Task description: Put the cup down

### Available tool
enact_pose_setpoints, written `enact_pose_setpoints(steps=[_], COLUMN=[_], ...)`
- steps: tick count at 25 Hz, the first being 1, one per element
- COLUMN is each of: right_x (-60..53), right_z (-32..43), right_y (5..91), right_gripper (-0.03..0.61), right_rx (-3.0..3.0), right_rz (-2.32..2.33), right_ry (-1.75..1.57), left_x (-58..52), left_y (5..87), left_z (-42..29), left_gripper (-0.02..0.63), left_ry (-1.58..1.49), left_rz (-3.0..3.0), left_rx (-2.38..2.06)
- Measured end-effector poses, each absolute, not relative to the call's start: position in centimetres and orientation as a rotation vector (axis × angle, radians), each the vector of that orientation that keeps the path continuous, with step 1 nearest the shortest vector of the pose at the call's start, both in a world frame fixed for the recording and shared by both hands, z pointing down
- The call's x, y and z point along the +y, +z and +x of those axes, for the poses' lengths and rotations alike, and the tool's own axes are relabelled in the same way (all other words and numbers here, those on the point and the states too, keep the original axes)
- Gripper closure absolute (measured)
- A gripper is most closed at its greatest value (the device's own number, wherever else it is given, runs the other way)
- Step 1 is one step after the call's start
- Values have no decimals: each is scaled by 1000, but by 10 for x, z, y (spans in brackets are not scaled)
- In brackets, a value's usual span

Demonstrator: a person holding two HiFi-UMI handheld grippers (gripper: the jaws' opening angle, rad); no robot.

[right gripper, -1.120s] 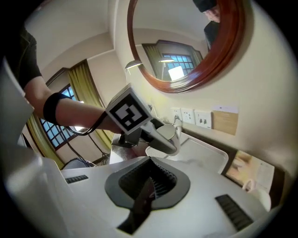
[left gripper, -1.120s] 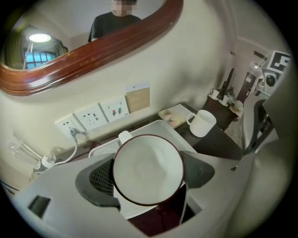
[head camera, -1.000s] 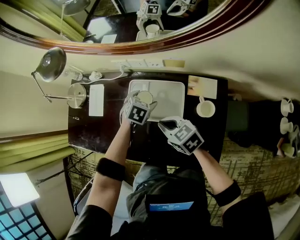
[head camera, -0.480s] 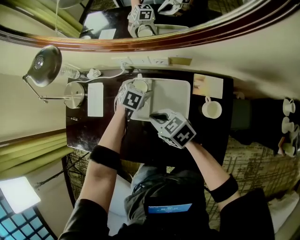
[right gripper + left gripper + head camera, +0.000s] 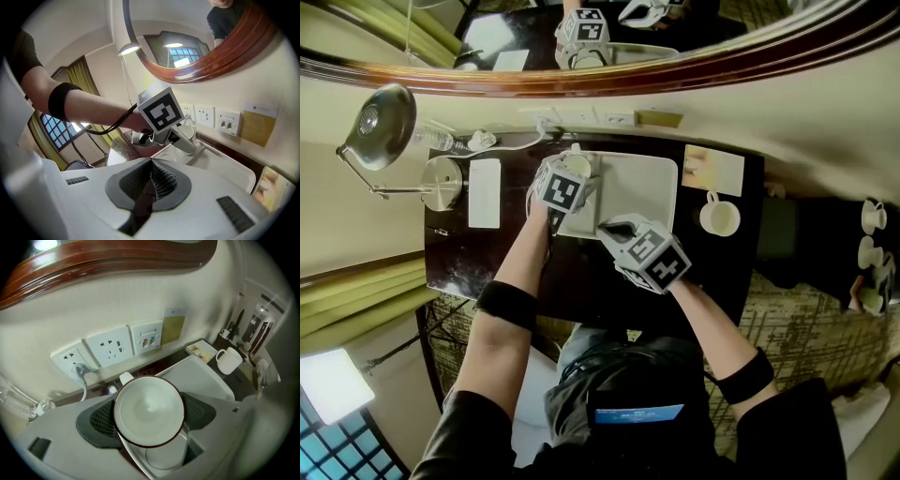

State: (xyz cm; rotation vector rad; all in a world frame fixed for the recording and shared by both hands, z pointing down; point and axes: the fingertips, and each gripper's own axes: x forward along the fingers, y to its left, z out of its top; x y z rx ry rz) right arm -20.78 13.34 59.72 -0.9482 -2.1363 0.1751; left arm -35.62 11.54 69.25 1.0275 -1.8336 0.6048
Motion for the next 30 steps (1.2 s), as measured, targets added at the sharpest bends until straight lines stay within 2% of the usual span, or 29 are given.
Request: enact_pose_setpoints(steps=[9,12,22,23,26,30], right_x=[128,127,118,116,108,92], right_z=[-194,-190,-176,-174,-166,-151], right_y=[600,600,602,599,590,581], right_gripper=[577,577,577,577,577,577], right_rx=[-2114,-2113,-2139,-2142,-2155,-2173], right_rz=[-944,-940,-941,-942,-936,-921], right_ry=[171,171,149,150,161,171], left_x=[117,120,131,132,133,127], left_y=[693,692,653,645,613,577], left_z=[-363,-366,-344,-338,-320,-285], left_gripper=[202,137,138,148,253,418], left_ry=[480,496,512,509,493,424], left_rz=[979,939,917,912,871,852], left_rx=[-1894,-1926,-1961,-1969,-2047,-2143])
